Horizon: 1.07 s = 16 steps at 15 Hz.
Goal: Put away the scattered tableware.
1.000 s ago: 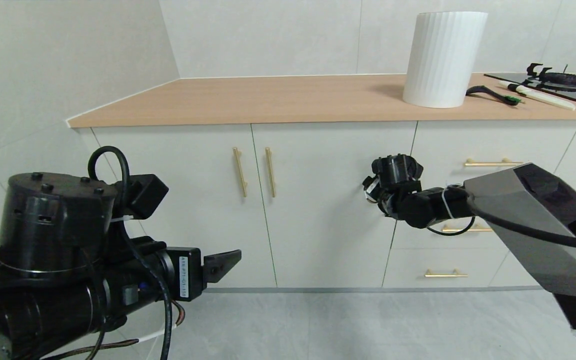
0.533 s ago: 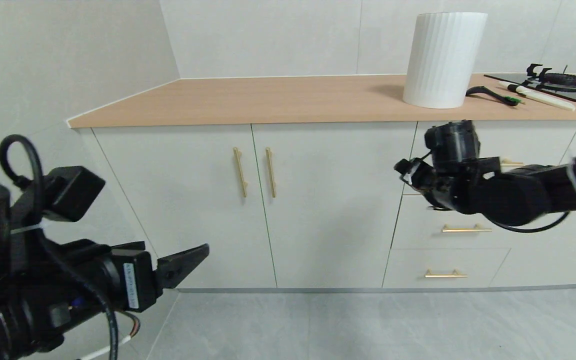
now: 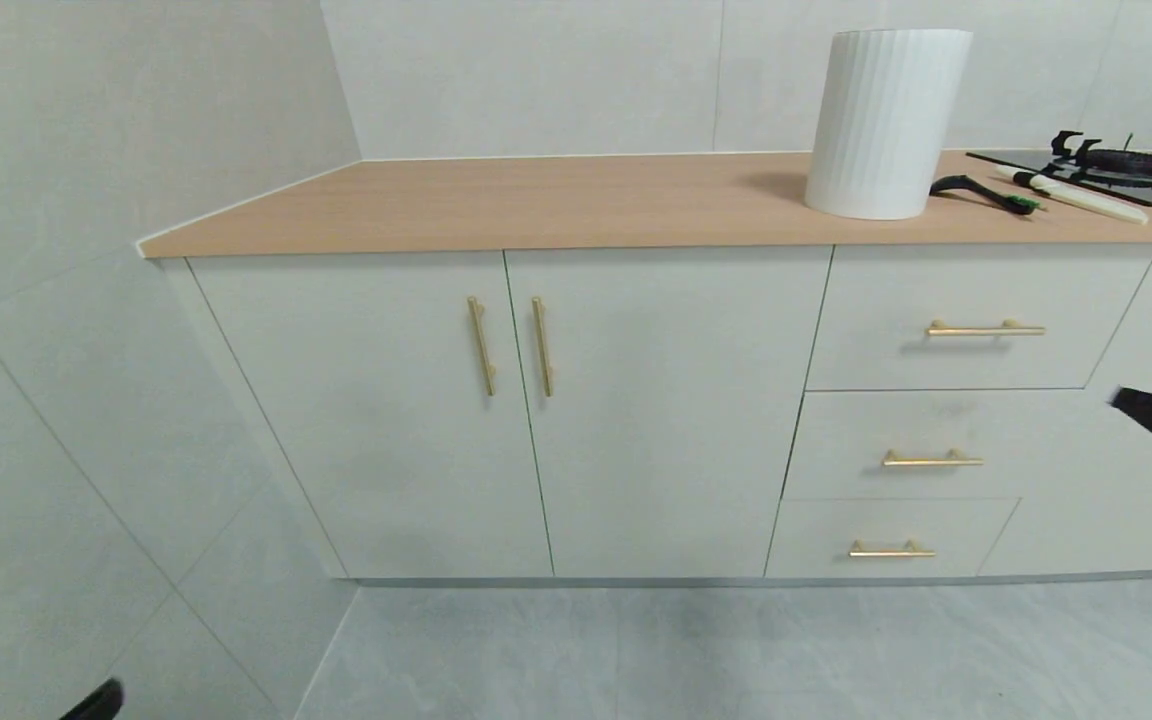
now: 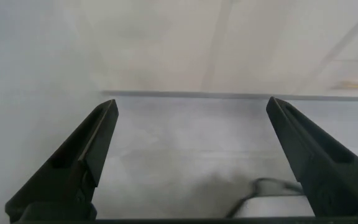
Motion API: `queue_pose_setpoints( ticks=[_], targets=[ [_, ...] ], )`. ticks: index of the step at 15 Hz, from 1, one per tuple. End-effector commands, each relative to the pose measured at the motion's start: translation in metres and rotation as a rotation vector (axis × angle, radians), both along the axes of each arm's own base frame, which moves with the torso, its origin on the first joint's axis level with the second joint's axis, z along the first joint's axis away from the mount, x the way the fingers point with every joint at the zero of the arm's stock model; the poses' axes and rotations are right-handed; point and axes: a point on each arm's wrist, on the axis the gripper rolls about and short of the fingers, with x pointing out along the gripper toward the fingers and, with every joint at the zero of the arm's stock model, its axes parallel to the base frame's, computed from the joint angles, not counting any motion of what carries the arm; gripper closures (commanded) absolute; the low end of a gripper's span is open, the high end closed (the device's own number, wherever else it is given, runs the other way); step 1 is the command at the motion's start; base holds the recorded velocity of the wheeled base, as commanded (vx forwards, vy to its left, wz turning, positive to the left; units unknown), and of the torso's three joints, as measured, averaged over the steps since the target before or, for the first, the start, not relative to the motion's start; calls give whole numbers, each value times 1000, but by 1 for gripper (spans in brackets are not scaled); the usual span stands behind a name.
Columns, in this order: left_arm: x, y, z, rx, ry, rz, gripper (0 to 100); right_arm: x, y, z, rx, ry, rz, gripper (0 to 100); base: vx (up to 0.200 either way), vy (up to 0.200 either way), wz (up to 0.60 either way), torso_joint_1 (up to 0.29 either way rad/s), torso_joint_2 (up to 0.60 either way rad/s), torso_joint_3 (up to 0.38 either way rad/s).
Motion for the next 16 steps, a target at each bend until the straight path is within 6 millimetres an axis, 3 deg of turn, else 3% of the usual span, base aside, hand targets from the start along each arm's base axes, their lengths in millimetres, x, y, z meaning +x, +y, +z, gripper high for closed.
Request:
queue_pose_setpoints(
  ticks=[1, 4, 8, 12, 14, 16],
  targets=[
    [-66, 26, -46, 33, -132, 176, 0, -131, -43, -54, -319, -195, -53, 0, 0, 0, 0, 0, 0, 0],
    [-72, 28, -51, -32, -157, 272, 0, -162, -46, -72, -358, -243, -181, 0, 0, 0, 0, 0, 0, 0],
    [-73, 28, -48, -42, -166, 276, 0, -168, -40, -81, -390, -212, -356, 0, 0, 0, 0, 0, 0, 0],
    [-66, 22, -45, 70, -82, 345, 0, -157, -40, -111, -404, -126, -346, 0, 0, 0, 0, 0, 0, 0],
    [-64, 19, -64, 135, -28, 410, 0, -149, -41, -139, -412, -53, -325, 0, 0, 0, 0, 0, 0, 0],
    [-59, 16, -70, 55, -116, 495, 0, -145, -41, -146, -403, -103, -326, 0, 0, 0, 0, 0, 0, 0]
  ],
)
